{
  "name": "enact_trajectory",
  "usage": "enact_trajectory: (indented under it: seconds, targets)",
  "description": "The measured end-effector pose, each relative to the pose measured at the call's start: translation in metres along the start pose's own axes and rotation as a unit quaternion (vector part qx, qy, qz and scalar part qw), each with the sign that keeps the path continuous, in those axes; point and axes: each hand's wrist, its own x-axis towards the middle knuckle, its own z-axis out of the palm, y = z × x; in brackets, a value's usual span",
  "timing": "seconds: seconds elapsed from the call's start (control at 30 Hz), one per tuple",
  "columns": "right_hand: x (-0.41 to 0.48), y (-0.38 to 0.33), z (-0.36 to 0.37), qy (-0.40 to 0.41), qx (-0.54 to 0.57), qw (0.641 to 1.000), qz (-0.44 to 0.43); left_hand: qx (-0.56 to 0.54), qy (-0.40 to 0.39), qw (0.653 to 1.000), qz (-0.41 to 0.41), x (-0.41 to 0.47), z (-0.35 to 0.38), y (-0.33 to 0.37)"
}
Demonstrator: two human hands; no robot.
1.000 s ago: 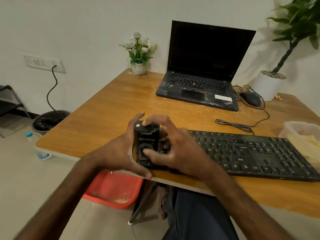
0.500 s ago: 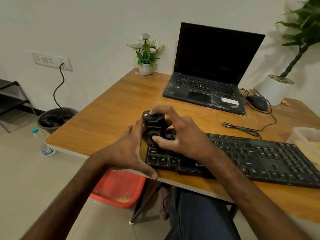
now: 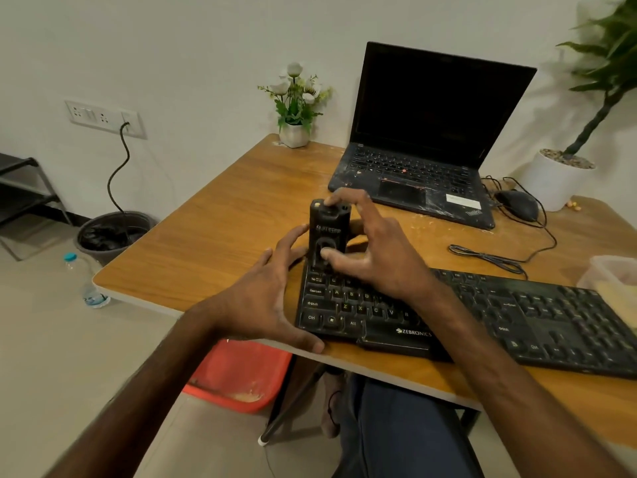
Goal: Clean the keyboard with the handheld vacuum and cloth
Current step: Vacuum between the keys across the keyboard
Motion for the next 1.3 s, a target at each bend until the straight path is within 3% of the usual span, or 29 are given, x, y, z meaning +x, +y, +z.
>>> enact_trajectory:
  seconds: [0.13, 0.2, 0.47, 0.67, 0.97, 1.07, 1.23, 1.3]
  targets:
    - [-0.034, -0.019, 0.000, -0.093, 0.149, 0.984, 0.024, 0.003, 0.008, 1.000, 0.027, 0.001, 0.001, -0.002]
    - [-0.033, -0.021, 0.003, -0.105, 0.154, 0.982, 0.025, 0.000, 0.015, 0.999, 0.028, 0.002, 0.002, -0.004]
    - [0.017, -0.003, 0.008, -0.039, 0.044, 0.998, -0.004, -0.073, 0.027, 0.997, -0.004, 0.000, -0.002, -0.003]
    - [0.029, 0.018, 0.008, 0.054, -0.091, 0.993, -0.045, -0.080, 0.019, 0.996, -0.019, 0.001, 0.001, -0.007]
    - [0.010, 0.013, 0.005, 0.108, 0.128, 0.985, 0.046, -0.069, 0.005, 0.997, -0.034, 0.001, -0.001, -0.004]
    - [0.003, 0.007, 0.000, 0.101, 0.142, 0.983, 0.050, -0.066, 0.002, 0.997, -0.033, 0.002, -0.002, -0.002]
    - [-0.033, -0.012, -0.004, 0.036, 0.200, 0.979, 0.031, -0.037, 0.000, 0.999, -0.028, 0.001, -0.002, -0.001]
    - [-0.048, -0.016, -0.004, -0.001, 0.144, 0.990, 0.001, -0.019, -0.001, 1.000, -0.023, 0.002, -0.002, 0.000]
